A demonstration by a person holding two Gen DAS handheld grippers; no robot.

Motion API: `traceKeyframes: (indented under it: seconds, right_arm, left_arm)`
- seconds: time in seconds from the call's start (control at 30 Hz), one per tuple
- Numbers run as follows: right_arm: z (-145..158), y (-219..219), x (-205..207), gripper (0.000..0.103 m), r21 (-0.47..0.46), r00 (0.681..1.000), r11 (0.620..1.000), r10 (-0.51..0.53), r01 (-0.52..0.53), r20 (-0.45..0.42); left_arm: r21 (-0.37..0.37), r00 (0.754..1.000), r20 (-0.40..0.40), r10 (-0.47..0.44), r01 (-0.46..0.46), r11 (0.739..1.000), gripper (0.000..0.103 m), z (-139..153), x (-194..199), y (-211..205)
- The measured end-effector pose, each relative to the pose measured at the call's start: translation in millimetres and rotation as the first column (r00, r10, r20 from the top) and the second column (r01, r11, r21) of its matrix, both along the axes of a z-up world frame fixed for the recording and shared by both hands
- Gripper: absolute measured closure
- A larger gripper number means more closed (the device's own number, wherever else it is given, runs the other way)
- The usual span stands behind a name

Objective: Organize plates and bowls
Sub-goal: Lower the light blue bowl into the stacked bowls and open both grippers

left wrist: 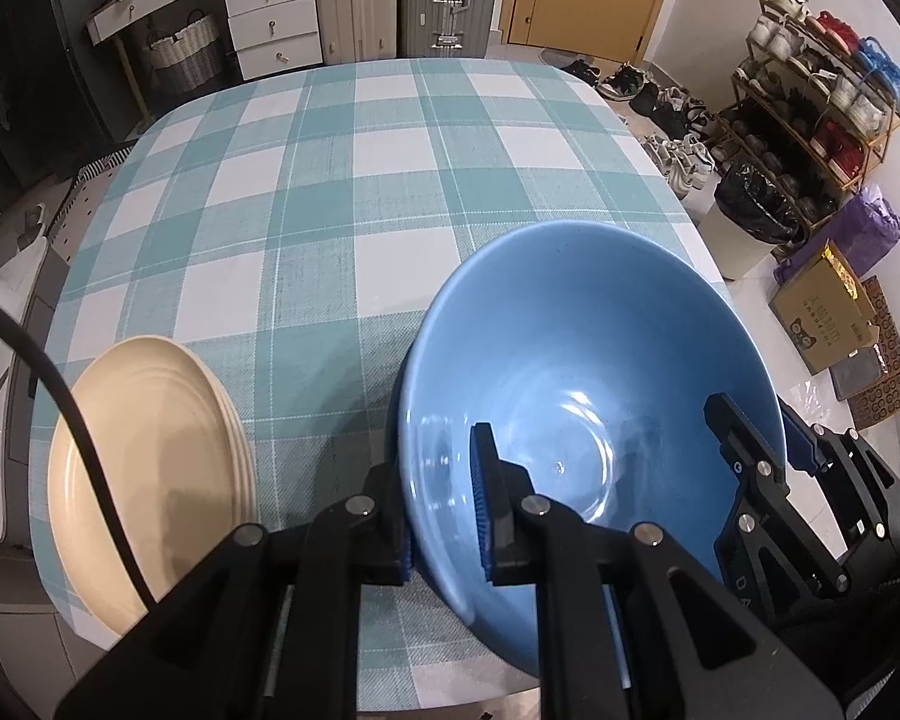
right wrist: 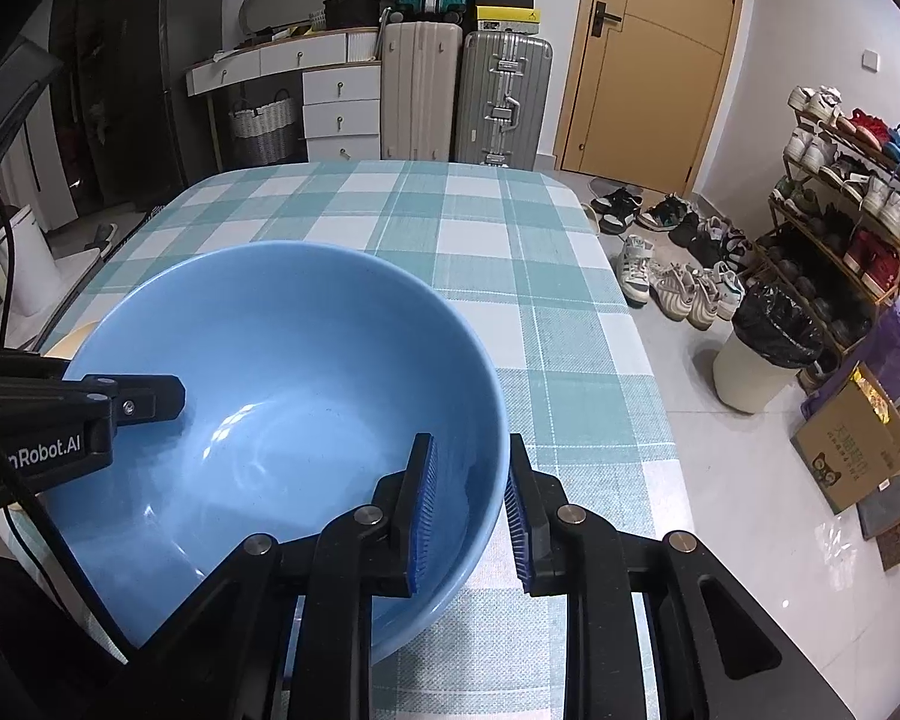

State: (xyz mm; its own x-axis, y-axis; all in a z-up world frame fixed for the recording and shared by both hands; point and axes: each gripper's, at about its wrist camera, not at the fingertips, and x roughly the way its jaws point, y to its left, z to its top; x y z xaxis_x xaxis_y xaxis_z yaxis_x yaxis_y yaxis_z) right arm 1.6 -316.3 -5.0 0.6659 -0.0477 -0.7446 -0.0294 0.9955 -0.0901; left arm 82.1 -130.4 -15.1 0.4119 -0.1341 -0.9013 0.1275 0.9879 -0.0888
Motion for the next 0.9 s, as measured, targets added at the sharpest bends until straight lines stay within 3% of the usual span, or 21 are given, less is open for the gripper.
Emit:
traceKeyframes:
  seconds: [0.17, 0.57, 0.63, 0.67, 0.73, 0.9]
  right_arm:
    - [-2.2, 0.1, -1.1, 0.081, -0.032, 1.0, 0.999, -0.008, 0.009, 0.012]
    - [-5.1, -5.0, 0.7, 0.081, 0.005, 1.0, 1.0, -0.023, 0.023, -0.002]
    - [-4.0, -3.5, 0.7, 0.081, -0.013, 1.0, 1.0, -0.026, 0.026, 0.0]
    - [-3.4, -2.7, 0.5, 0.081, -0.015, 1.0, 1.0, -0.026, 0.026, 0.006]
    - [-1.6, -2.2, -0.1, 0.081, -0.008, 0.999, 0.999, -0.033, 0.033, 0.01]
    - [4.3, -10.8, -0.6, 0.081, 0.071, 0.999, 0.996, -0.048, 0.047, 0.011]
  left_arm:
    - [0.014, 1.0, -0.012, -0.006, 0.006, 1.0, 0.089, 2.9, 0.7, -0.5]
    - [0.064, 1.0, 0.009, -0.01, 0.009, 0.998, 0.087, 13.1, -5.2, -0.7]
    - [0.136, 0.999, 0.039, -0.002, -0.003, 0.991, 0.059, 18.3, -5.7, -2.9]
    - [0.15, 0.998, 0.066, -0.017, 0.007, 0.989, 0.054, 23.4, -7.2, -3.5]
    - [0.148, 0.996, 0.085, -0.028, 0.015, 0.989, 0.055, 27.7, -8.6, -0.8]
    - [0.129, 0.999, 0.042, -0.019, 0.014, 0.992, 0.055, 18.7, -4.8, 6.6]
